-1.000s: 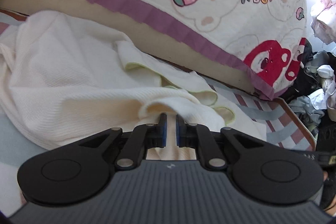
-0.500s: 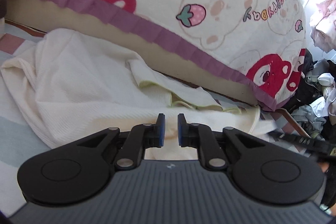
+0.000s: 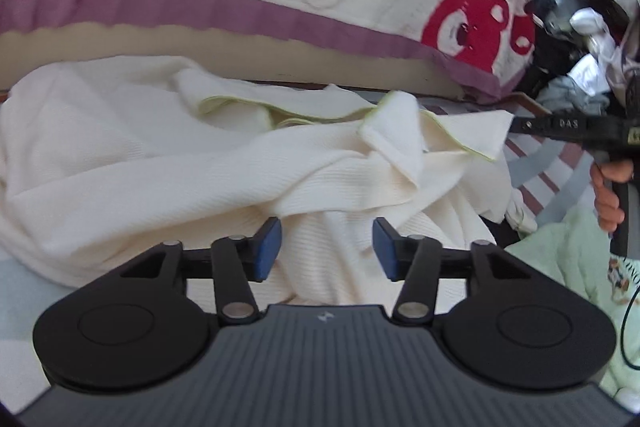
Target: Fold clothes
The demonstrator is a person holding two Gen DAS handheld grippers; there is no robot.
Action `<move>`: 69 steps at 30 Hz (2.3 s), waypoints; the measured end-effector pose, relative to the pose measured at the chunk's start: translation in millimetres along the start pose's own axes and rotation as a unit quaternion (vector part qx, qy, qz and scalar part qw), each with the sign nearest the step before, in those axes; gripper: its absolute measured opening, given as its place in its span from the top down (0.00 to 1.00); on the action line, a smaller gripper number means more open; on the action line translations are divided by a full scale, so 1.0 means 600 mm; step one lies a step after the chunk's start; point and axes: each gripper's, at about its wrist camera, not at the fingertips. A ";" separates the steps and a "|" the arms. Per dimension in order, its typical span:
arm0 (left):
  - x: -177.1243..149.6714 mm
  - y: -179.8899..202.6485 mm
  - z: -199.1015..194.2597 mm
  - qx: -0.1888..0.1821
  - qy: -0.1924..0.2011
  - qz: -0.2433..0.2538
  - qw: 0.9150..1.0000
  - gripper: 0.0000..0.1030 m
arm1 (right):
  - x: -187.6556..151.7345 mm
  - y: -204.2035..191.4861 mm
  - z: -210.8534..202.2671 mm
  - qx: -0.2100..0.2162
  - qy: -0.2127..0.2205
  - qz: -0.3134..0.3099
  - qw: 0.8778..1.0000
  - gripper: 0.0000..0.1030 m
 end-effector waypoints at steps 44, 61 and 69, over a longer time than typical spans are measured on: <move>0.027 -0.075 0.041 0.019 0.015 -0.131 0.991 0.87 | -0.010 -0.120 0.197 0.019 -0.234 0.195 0.952 0.65; 0.035 -0.070 0.031 0.009 0.013 -0.147 0.989 0.69 | -0.021 -0.021 -0.054 -0.129 -0.113 -0.068 0.983 0.96; 0.042 -0.066 0.050 0.031 0.018 -0.153 0.988 0.62 | -0.053 0.095 -0.040 -0.083 -0.163 0.137 0.973 0.89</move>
Point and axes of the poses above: each gripper's, at about its wrist camera, not at the fingertips, and z roughly the way its jaws point, y to its right, x to its top, and after that the axes turned 1 degree about x, right-handed
